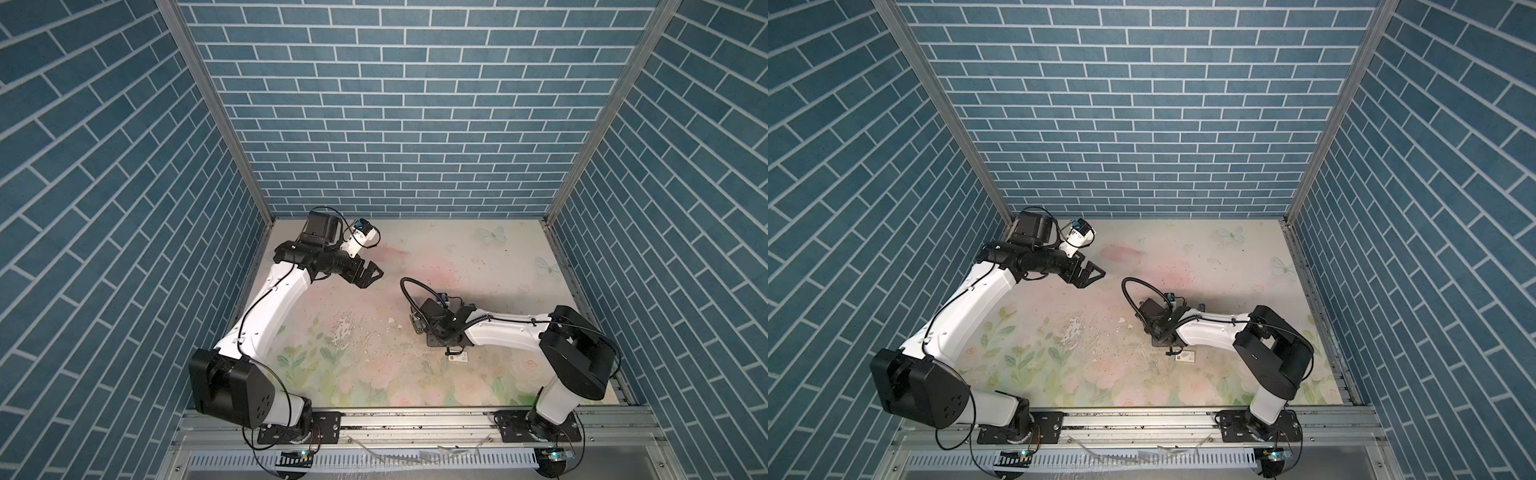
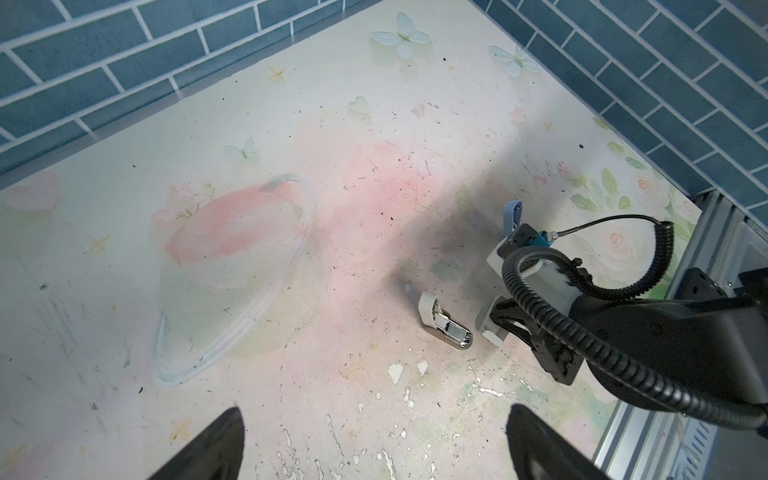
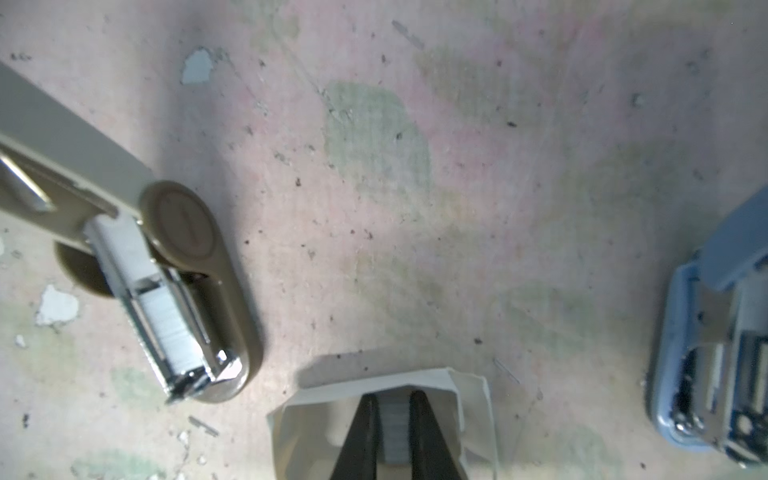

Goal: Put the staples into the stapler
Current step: 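Close the right gripper on a grey staple strip inside the white box, then lift the staple strip with the right gripper and carry it to the light-blue stapler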

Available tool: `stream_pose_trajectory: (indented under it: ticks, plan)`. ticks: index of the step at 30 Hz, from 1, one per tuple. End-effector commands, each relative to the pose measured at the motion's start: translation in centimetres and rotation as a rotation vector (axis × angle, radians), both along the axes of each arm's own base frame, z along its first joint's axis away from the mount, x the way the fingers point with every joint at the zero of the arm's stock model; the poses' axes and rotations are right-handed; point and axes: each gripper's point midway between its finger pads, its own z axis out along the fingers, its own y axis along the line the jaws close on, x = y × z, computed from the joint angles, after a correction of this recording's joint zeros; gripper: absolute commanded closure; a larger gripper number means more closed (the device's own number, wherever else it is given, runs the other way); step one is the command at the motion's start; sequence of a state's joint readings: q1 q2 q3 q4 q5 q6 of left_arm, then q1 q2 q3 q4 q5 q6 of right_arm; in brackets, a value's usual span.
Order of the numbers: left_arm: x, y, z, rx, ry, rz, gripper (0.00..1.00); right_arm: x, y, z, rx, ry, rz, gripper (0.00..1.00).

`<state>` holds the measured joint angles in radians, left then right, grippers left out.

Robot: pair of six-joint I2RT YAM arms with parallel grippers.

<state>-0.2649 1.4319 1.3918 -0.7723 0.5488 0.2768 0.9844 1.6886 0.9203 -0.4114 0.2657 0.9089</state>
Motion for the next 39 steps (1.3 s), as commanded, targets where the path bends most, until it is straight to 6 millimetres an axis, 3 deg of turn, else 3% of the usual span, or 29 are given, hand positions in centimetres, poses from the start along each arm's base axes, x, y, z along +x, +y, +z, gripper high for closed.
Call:
stream_pose_trajectory:
  ticks: [1,13,26,32,39]
  plan:
    - [-0.1,0.0,-0.1,-0.011,0.011,-0.004,0.0,-0.1,-0.8,-1.0,-0.035,0.012,-0.012,0.91]
    - [0.0,-0.1,0.1,-0.017,0.014,0.001,0.01,0.6,-0.3,2.1,0.049,-0.077,0.013,0.95]
    - [0.1,-0.1,0.2,-0.015,0.023,0.001,0.0,0.8,0.1,3.8,0.121,-0.144,0.054,0.95]
    - [0.1,-0.1,0.5,-0.01,0.023,-0.002,0.0,2.0,-0.7,5.0,0.147,-0.207,0.039,0.94]
    - [-0.2,-0.1,1.2,-0.002,0.024,-0.017,0.01,2.9,-3.2,6.4,0.147,-0.254,0.014,0.94]
